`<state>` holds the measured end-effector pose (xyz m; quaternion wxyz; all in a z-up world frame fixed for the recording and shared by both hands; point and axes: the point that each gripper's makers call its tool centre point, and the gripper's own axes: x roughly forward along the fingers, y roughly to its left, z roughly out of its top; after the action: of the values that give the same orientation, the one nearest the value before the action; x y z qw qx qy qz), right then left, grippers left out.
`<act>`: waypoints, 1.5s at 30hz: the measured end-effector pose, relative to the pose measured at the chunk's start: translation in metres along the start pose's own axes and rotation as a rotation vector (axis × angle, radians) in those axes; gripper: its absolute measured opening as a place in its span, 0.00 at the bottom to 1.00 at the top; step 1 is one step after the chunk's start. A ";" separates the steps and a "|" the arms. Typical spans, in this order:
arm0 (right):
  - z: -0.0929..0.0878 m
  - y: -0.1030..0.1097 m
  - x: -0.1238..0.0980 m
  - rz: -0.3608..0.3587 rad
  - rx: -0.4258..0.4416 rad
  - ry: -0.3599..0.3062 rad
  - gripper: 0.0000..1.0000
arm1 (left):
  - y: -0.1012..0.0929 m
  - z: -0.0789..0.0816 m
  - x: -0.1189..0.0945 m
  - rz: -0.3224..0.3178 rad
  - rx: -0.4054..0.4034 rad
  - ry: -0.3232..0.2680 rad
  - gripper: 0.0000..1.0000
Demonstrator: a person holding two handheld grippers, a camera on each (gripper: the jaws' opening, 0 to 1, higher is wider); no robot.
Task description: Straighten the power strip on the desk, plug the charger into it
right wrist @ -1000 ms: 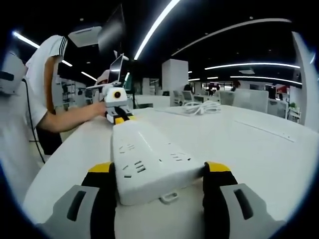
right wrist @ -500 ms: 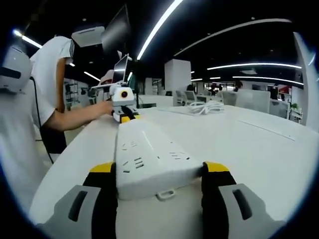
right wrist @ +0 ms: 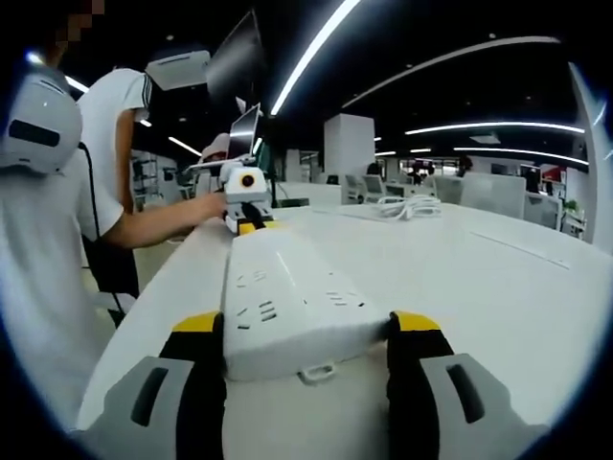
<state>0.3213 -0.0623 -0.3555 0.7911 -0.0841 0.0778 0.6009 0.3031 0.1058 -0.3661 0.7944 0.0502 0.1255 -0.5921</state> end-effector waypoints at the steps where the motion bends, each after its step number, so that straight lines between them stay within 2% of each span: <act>1: 0.000 0.001 0.000 -0.001 0.000 0.000 0.67 | 0.000 0.000 0.000 0.001 0.000 0.000 0.12; 9: -0.001 0.014 -0.011 0.027 -0.007 -0.002 0.67 | -0.010 0.000 0.001 0.017 0.004 -0.002 0.12; 17: -0.001 0.015 -0.016 0.036 -0.008 -0.001 0.67 | -0.012 0.000 0.005 0.005 -0.028 0.007 0.12; 34: -0.005 0.012 -0.030 0.047 -0.009 0.001 0.67 | -0.021 0.003 0.018 0.018 0.002 0.001 0.12; 45: -0.006 0.012 -0.038 0.047 -0.008 0.002 0.67 | -0.024 0.005 0.027 0.004 0.005 0.003 0.12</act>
<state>0.2998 -0.0959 -0.3536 0.7765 -0.0858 0.0780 0.6194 0.2882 0.0728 -0.3667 0.7951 0.0535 0.1252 -0.5910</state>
